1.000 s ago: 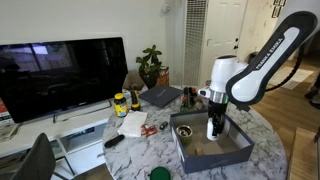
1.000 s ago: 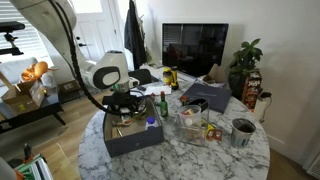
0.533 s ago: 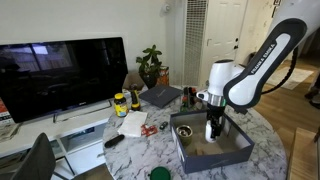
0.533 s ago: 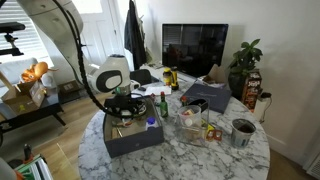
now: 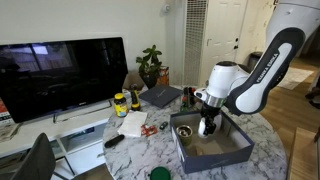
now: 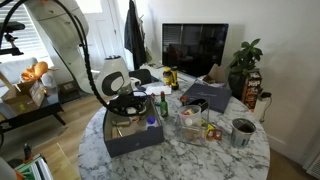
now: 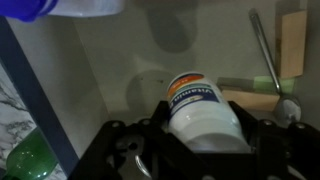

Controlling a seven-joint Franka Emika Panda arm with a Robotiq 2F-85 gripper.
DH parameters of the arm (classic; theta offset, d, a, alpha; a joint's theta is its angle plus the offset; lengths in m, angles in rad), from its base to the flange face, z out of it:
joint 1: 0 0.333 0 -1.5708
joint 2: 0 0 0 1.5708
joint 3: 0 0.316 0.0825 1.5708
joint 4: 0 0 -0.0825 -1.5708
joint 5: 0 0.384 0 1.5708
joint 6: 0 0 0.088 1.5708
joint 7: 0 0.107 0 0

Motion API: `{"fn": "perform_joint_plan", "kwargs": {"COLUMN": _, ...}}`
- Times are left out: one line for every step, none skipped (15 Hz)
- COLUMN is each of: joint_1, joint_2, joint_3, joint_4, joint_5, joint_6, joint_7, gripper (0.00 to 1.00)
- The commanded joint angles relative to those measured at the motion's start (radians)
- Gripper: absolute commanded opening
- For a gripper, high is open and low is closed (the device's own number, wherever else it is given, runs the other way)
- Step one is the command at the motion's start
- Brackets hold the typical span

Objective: Put the white botte in the grey box

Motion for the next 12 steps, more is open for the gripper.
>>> {"fn": "perform_joint_plan", "kwargs": {"joint_1": 0.023, "joint_2": 0.062, "joint_3": -0.052, "joint_4": 0.048, "joint_5": -0.102, "joint_6": 0.009, "joint_7": 0.072, "gripper": 0.36}}
{"fn": "perform_joint_plan", "kwargs": {"joint_1": 0.021, "joint_2": 0.075, "joint_3": -0.054, "joint_4": 0.059, "joint_5": -0.112, "joint_6": 0.009, "joint_7": 0.079, "gripper": 0.36}}
{"fn": "perform_joint_plan", "kwargs": {"joint_1": 0.024, "joint_2": 0.086, "joint_3": -0.062, "joint_4": 0.071, "joint_5": -0.125, "joint_6": 0.010, "joint_7": 0.090, "gripper": 0.36}}
{"fn": "perform_joint_plan", "kwargs": {"joint_1": 0.032, "joint_2": 0.095, "joint_3": -0.076, "joint_4": 0.081, "joint_5": -0.137, "joint_6": 0.002, "joint_7": 0.105, "gripper": 0.36}}
{"fn": "perform_joint_plan", "kwargs": {"joint_1": -0.014, "joint_2": 0.062, "joint_3": -0.030, "joint_4": 0.055, "joint_5": -0.114, "joint_6": -0.004, "joint_7": 0.071, "gripper": 0.61}}
{"fn": "perform_joint_plan", "kwargs": {"joint_1": -0.010, "joint_2": 0.073, "joint_3": -0.037, "joint_4": 0.065, "joint_5": -0.122, "joint_6": -0.004, "joint_7": 0.079, "gripper": 0.61}}
{"fn": "perform_joint_plan", "kwargs": {"joint_1": -0.007, "joint_2": 0.082, "joint_3": -0.042, "joint_4": 0.072, "joint_5": -0.125, "joint_6": -0.004, "joint_7": 0.083, "gripper": 0.61}}
{"fn": "perform_joint_plan", "kwargs": {"joint_1": -0.005, "joint_2": 0.087, "joint_3": -0.044, "joint_4": 0.076, "joint_5": -0.126, "joint_6": -0.004, "joint_7": 0.084, "gripper": 0.61}}
{"fn": "perform_joint_plan", "kwargs": {"joint_1": -0.004, "joint_2": 0.089, "joint_3": -0.045, "joint_4": 0.078, "joint_5": -0.126, "joint_6": -0.004, "joint_7": 0.084, "gripper": 0.61}}
{"fn": "perform_joint_plan", "kwargs": {"joint_1": -0.004, "joint_2": 0.089, "joint_3": -0.045, "joint_4": 0.079, "joint_5": -0.127, "joint_6": -0.004, "joint_7": 0.085, "gripper": 0.36}}
{"fn": "perform_joint_plan", "kwargs": {"joint_1": -0.006, "joint_2": 0.088, "joint_3": -0.044, "joint_4": 0.078, "joint_5": -0.126, "joint_6": -0.001, "joint_7": 0.084, "gripper": 0.36}}
{"fn": "perform_joint_plan", "kwargs": {"joint_1": -0.009, "joint_2": 0.088, "joint_3": -0.042, "joint_4": 0.077, "joint_5": -0.125, "joint_6": 0.001, "joint_7": 0.084, "gripper": 0.36}}
